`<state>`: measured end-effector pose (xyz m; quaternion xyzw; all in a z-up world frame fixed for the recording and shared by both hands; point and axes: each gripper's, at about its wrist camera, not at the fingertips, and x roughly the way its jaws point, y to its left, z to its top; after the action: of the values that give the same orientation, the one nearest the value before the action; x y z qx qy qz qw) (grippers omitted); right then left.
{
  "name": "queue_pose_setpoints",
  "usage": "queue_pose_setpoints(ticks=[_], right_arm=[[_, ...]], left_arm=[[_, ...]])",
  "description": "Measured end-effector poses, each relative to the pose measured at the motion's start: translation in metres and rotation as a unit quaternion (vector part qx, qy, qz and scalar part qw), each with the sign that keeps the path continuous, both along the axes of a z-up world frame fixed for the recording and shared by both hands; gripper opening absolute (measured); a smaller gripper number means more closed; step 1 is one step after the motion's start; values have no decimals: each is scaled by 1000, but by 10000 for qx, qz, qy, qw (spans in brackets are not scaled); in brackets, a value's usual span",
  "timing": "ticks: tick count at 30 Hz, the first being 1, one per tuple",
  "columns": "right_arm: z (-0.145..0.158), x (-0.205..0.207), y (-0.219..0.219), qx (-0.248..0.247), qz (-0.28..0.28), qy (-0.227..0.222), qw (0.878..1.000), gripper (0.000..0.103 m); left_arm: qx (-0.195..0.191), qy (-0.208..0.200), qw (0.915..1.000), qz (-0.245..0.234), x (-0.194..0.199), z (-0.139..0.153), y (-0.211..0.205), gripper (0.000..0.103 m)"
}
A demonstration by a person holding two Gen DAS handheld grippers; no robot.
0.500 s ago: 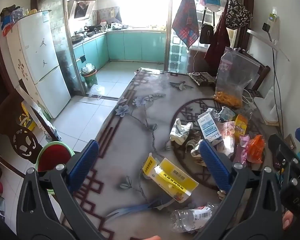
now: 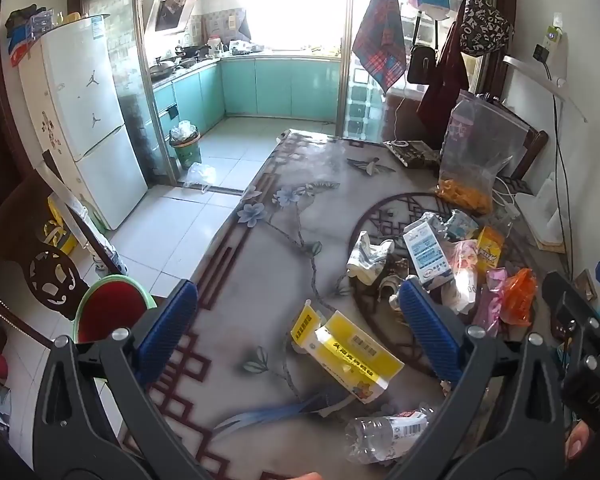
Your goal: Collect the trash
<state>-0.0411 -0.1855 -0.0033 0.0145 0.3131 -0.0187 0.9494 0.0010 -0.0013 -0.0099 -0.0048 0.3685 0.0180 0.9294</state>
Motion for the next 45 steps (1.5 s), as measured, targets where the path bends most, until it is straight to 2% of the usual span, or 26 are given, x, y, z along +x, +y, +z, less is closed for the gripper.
queue_pose_setpoints(ticks=[1, 31, 45], right_arm=[[8, -1, 1, 0, -16, 27, 10000, 96], [8, -1, -3, -75, -78, 75, 9999, 96], [5, 0, -8, -123, -127, 97, 9998, 96]], left_arm=[[-4, 5, 10000, -7, 0, 0, 0, 99], [3, 53, 10000, 6, -3, -1, 5, 99], [108, -56, 9999, -12, -1, 5, -3, 99]])
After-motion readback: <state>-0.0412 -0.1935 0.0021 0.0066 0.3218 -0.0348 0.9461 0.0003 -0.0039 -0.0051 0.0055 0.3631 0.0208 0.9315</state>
